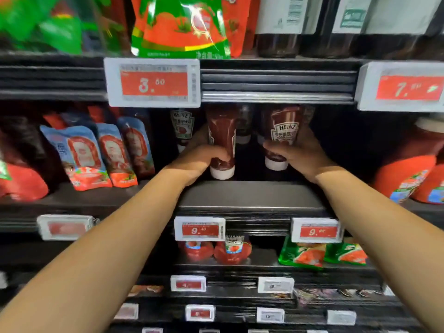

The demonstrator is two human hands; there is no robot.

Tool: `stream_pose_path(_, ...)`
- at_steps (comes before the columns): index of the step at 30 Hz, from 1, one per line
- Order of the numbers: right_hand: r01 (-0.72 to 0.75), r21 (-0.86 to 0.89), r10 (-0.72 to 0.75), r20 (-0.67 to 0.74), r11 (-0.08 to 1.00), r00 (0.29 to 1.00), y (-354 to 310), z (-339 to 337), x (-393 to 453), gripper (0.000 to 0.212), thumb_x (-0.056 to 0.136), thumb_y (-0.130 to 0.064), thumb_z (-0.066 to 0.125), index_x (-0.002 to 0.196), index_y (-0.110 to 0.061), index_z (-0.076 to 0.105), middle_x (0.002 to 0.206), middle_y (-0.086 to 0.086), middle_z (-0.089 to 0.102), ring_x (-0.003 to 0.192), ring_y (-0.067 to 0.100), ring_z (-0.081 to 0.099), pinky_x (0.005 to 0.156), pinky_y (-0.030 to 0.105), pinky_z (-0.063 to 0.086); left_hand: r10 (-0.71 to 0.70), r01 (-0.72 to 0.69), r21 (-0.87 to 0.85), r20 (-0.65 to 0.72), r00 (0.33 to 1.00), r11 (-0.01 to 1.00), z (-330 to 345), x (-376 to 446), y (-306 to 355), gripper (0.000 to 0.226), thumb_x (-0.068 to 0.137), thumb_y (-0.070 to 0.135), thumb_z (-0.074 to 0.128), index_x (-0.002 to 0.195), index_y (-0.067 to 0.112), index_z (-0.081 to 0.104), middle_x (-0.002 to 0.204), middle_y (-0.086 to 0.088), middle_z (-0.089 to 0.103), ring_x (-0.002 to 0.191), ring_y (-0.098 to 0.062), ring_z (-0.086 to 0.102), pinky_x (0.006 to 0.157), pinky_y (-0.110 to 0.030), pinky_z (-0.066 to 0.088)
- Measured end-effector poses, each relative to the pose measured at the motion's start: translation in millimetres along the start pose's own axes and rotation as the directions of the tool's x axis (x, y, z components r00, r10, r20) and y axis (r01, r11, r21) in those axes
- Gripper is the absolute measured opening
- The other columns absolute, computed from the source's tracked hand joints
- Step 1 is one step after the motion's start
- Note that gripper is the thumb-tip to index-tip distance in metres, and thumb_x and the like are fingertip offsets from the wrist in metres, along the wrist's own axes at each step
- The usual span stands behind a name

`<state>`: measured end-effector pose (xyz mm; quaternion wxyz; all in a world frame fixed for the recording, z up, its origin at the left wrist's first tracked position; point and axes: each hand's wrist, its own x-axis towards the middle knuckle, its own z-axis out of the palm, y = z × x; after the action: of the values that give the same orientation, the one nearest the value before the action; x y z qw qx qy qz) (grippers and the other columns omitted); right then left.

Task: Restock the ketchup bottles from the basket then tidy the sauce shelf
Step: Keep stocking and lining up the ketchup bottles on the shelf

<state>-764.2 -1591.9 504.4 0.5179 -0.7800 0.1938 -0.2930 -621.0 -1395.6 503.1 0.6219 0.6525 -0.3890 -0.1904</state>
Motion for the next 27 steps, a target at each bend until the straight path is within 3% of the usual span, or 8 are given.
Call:
stream_pose_path(6,-0.005,-0.116,0.001,-0.035,0.993,0.999,8,-5,-6,0.069,0.078,-0.019,0.087,0.135,-0.014,0.049,0.124,0.007,0.068,0.117,0.025,0.065,0.105,0.045,0.050,0.057,-0.059,0.089,0.019,0.998,0.994,-5,-5,-1,0.051,0.060,0.018,0.073,0.106,0.038,0.066,0.100,0.005,0.075,0.098,-0.014,0.069,0.085,-0.031,0.051)
stream_pose_path(9,-0.036,-0.247,0.000,-0.144,0.968,0.990,-3,-8,-28,0.078,0.062,-0.041,0.090,0.126,-0.019,0.051,0.117,0.002,0.071,0.109,0.021,0.068,0.100,0.047,0.052,0.089,-0.089,0.135,0.009,0.996,0.987,-8,-7,-2,0.049,0.060,0.028,0.076,0.104,0.047,0.066,0.104,0.008,0.074,0.103,-0.012,0.069,0.092,-0.035,0.051)
stream_pose_path(13,0.091,-0.382,-0.232,-0.342,0.920,0.910,-24,17,-76,0.045,0.065,-0.054,0.076,0.103,-0.038,0.059,0.093,-0.011,0.071,0.084,0.007,0.070,0.077,0.033,0.060,0.113,-0.099,0.246,-0.040,0.993,0.964,-8,-11,-7,0.056,0.060,0.039,0.078,0.108,0.060,0.058,0.110,0.020,0.072,0.104,0.000,0.067,0.097,-0.036,0.051)
stream_pose_path(15,0.128,-0.360,-0.233,-0.266,0.924,0.936,-42,41,-82,0.037,0.069,-0.059,0.074,0.099,-0.045,0.059,0.090,-0.016,0.069,0.082,0.000,0.067,0.073,0.025,0.058,0.121,-0.095,0.292,-0.070,0.990,0.952,-10,-12,-9,0.059,0.060,0.046,0.077,0.116,0.051,0.057,0.107,0.021,0.072,0.101,0.006,0.066,0.098,-0.029,0.052)
stream_pose_path(17,0.084,-0.310,-0.121,-0.105,0.947,0.987,-55,63,-70,0.055,0.071,-0.062,0.076,0.116,-0.037,0.058,0.106,-0.013,0.070,0.097,0.005,0.068,0.085,0.031,0.058,0.187,-0.127,0.408,-0.110,0.976,0.904,-13,-15,-6,0.060,0.063,0.059,0.070,0.119,0.043,0.057,0.094,0.030,0.066,0.087,0.022,0.059,0.085,-0.005,0.046)
stream_pose_path(19,-0.010,-0.302,0.002,-0.027,0.953,1.000,-64,80,-51,0.071,0.072,-0.064,0.076,0.128,-0.029,0.052,0.121,-0.005,0.068,0.109,0.016,0.066,0.096,0.037,0.055,0.281,-0.161,0.520,-0.161,0.946,0.839,-15,-19,-1,0.058,0.068,0.065,0.059,0.118,0.036,0.059,0.081,0.034,0.056,0.072,0.028,0.052,0.068,0.005,0.038)
stream_pose_path(23,0.001,-0.351,-0.024,-0.061,0.937,0.998,-64,97,-25,0.073,0.070,-0.074,0.070,0.125,-0.028,0.054,0.125,-0.003,0.065,0.103,0.015,0.061,0.089,0.026,0.047,0.354,-0.185,0.595,-0.180,0.918,0.782,-17,-22,2,0.042,0.074,0.061,0.054,0.101,0.029,0.058,0.072,0.025,0.054,0.063,0.010,0.053,0.059,0.003,0.036)
stream_pose_path(27,0.092,-0.330,-0.104,-0.019,0.940,0.994,-66,99,-7,0.064,0.071,-0.069,0.069,0.119,-0.027,0.065,0.117,-0.004,0.070,0.107,0.015,0.066,0.095,0.036,0.054,0.386,-0.169,0.656,-0.201,0.900,0.736,-16,-16,1,0.034,0.078,0.053,0.062,0.093,0.022,0.060,0.085,0.008,0.072,0.080,-0.015,0.069,0.068,-0.015,0.049)
